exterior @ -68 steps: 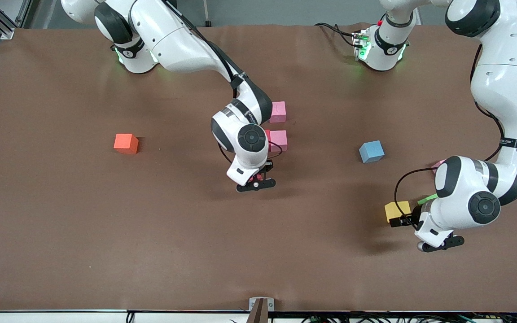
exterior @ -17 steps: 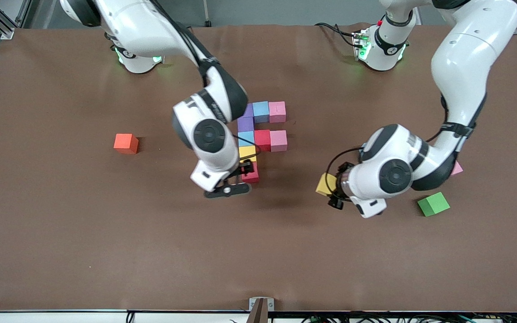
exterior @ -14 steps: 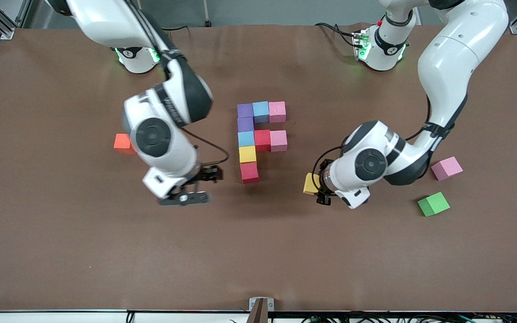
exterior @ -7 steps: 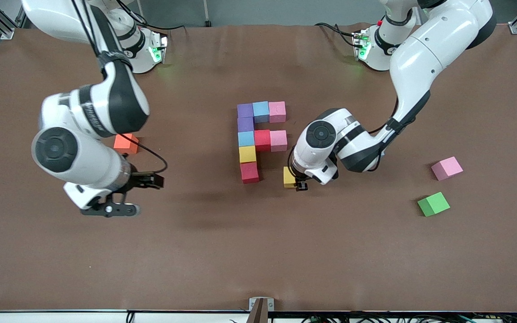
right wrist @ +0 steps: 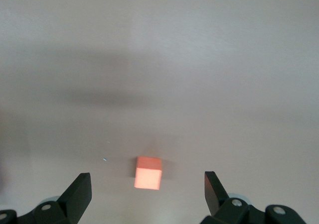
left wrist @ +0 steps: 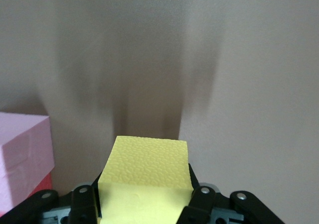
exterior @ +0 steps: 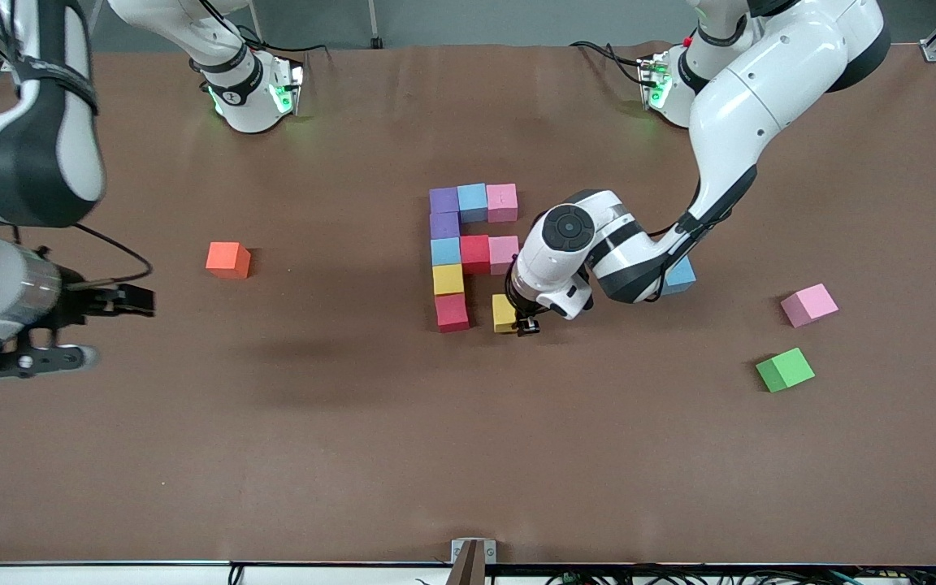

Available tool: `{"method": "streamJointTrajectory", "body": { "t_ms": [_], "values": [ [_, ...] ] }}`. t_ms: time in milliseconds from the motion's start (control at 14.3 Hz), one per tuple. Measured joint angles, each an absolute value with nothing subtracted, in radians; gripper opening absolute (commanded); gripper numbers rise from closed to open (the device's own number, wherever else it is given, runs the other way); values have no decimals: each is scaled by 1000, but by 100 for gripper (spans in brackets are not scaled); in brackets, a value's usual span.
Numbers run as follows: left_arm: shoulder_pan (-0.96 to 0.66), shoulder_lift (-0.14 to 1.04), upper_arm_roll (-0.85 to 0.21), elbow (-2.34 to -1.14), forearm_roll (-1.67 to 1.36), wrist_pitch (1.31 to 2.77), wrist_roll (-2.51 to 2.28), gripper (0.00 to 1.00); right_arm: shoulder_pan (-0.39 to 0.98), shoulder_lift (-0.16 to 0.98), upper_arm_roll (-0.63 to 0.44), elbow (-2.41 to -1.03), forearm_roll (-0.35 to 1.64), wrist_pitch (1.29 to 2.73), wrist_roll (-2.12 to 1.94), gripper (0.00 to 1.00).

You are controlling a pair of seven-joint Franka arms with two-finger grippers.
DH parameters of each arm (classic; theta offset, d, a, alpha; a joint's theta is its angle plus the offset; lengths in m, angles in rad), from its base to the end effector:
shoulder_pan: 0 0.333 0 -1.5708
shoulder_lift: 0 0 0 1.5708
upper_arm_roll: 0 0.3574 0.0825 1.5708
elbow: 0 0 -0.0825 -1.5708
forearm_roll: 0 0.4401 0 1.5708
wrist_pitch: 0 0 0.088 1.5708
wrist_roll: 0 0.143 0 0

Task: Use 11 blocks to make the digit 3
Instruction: 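Lower the yellow cube beside the red cube while the right gripper withdraws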

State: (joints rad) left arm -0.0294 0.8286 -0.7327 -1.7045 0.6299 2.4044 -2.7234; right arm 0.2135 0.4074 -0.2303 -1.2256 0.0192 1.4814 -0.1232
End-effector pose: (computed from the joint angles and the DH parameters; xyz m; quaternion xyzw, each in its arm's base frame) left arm 0.5874 -0.4654 0.1716 0.6552 0.7515 -0.0440 0.0633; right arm 0.7252 0.0223 0.5347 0.9951 0.0591 -0.0729 0.0312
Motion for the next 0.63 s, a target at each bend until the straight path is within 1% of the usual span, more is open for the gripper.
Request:
{"method": "streamJointTrajectory", "body": {
  "t_ms": [209,489,628],
  "values": [
    [-81,844,-690,-1703,633,2455,-2731,8,158,372,-231,-1226,-1,1458,-150,100],
    [-87,858,-689,-1701,633,2512,-2743,8,81,365,-234,-1226,-3,1464,-179,100],
    [-94,870,-689,-1698,633,2532,-2746,8,78,365,-231,-1224,-3,1469,-180,100]
  ]
}}
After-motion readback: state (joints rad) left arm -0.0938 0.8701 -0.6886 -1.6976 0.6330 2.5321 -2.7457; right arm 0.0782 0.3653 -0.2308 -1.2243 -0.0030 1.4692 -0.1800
